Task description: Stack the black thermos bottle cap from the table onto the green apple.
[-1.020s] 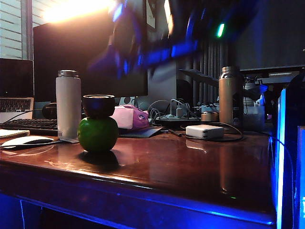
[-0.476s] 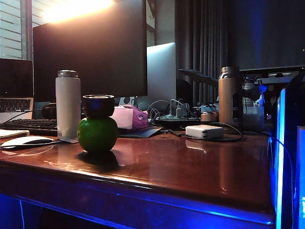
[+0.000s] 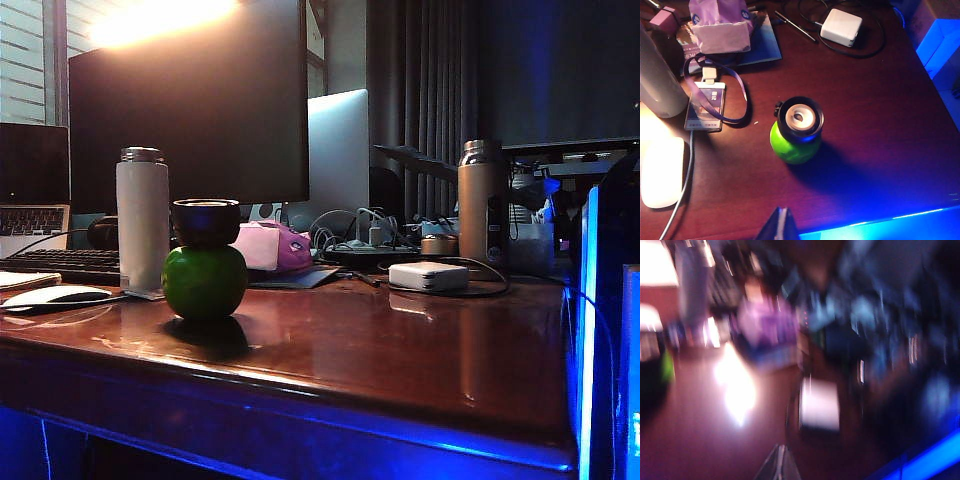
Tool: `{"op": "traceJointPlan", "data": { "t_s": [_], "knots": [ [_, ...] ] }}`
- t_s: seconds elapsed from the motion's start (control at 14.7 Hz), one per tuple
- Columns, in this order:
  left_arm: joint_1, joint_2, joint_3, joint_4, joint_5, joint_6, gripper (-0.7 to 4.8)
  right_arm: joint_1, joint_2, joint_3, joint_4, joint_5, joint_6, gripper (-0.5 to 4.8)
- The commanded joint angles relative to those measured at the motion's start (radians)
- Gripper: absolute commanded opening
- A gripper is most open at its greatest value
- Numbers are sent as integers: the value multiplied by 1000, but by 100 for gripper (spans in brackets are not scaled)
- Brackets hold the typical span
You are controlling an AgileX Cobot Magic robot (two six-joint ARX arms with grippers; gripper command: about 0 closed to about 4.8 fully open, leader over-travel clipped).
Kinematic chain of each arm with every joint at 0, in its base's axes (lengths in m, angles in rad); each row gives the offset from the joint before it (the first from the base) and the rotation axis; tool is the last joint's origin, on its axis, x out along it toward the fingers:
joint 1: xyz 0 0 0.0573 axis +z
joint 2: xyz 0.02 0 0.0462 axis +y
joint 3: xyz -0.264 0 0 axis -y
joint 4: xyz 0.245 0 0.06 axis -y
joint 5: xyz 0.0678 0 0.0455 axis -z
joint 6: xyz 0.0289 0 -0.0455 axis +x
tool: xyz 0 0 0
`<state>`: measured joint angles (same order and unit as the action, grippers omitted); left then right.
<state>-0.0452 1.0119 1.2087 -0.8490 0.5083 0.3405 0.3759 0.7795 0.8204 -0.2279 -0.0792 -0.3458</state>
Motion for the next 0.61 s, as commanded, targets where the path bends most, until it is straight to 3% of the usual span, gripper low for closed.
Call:
{"op": "traceJointPlan", "data": {
  "t_s": [0.07, 0.34, 0.61],
  "knots": [
    [0, -2, 4, 13, 5, 1, -5, -79, -172, -204, 1, -9, 89, -3],
    [0, -2, 4, 13, 5, 1, -5, -182, -392, -511, 155, 17, 231, -3],
    [0, -2, 4, 13, 5, 1, -5, -292, -518, -635, 145, 33, 246, -3]
  ]
}}
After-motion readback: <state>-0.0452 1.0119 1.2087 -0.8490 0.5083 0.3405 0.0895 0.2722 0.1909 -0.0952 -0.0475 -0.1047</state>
